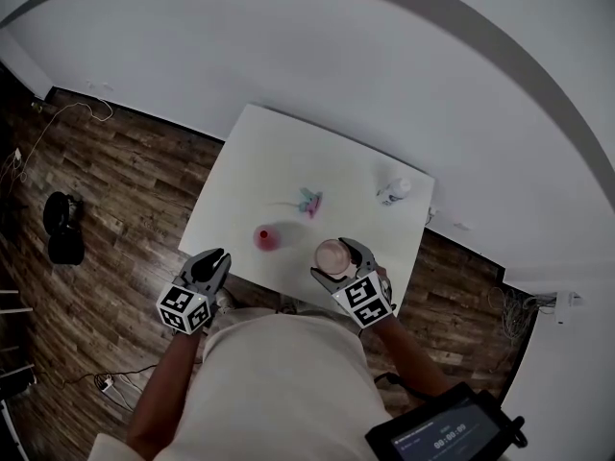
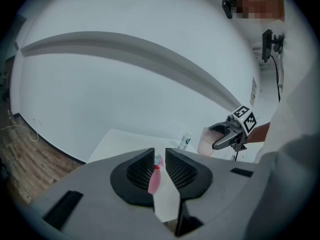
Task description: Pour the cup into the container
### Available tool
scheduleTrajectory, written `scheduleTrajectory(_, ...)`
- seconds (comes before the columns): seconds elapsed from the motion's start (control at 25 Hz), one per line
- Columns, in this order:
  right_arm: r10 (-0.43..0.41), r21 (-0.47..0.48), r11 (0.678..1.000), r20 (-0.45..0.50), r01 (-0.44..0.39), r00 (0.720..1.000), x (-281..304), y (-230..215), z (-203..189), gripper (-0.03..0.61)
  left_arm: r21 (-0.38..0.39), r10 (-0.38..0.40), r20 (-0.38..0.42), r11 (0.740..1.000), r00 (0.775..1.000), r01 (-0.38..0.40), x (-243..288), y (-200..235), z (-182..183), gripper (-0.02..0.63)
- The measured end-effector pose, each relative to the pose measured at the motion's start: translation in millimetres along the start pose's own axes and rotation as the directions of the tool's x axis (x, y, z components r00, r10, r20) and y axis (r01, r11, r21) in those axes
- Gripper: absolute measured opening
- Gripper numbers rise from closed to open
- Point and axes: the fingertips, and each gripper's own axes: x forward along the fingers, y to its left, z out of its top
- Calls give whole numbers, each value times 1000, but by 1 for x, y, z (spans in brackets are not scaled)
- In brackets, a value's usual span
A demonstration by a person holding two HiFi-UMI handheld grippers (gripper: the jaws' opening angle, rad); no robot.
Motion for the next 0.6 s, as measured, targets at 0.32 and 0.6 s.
scheduleTrajectory(0.32,20,-16,1000,-2,-20,1000,-4,-1,1,385,-27,22,7,999,1000,-22,0,-7,-9,66)
scheduleTrajectory(0.6,29,-15,999,-2,-29,1000,-2,-1,-2,384,-38,39,2,999,999,-39,-4,-6,-13,66)
